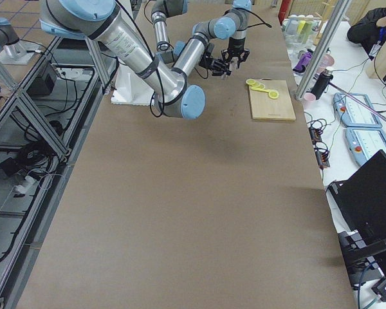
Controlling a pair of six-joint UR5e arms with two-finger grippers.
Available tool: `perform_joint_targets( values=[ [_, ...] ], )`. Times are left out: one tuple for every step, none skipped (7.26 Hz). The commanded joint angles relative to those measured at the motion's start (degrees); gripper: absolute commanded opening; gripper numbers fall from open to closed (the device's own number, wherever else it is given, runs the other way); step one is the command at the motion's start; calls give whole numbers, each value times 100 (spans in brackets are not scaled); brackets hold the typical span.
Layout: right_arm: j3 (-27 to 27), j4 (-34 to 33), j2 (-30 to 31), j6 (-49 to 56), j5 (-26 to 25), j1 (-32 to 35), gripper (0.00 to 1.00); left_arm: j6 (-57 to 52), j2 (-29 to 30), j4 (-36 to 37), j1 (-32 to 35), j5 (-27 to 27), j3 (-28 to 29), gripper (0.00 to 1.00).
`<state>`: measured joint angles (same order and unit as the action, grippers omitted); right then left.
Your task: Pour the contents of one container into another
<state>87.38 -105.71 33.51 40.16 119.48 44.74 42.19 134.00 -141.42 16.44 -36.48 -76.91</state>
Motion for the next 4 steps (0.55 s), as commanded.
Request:
perform_joint_targets(
  values=[
    [-212, -81, -142, 105, -135, 0, 0, 0, 3, 1, -1, 0, 1, 0],
    [-204, -282, -212, 219, -170, 0, 0, 0, 3, 1, -1, 0, 1, 0],
    [-178, -388, -239, 229, -179, 0, 0, 0, -6, 1, -1, 0, 1, 0],
    [-151, -459, -257, 229, -188, -9, 0, 0, -6, 1, -1, 0, 1, 0]
  ],
)
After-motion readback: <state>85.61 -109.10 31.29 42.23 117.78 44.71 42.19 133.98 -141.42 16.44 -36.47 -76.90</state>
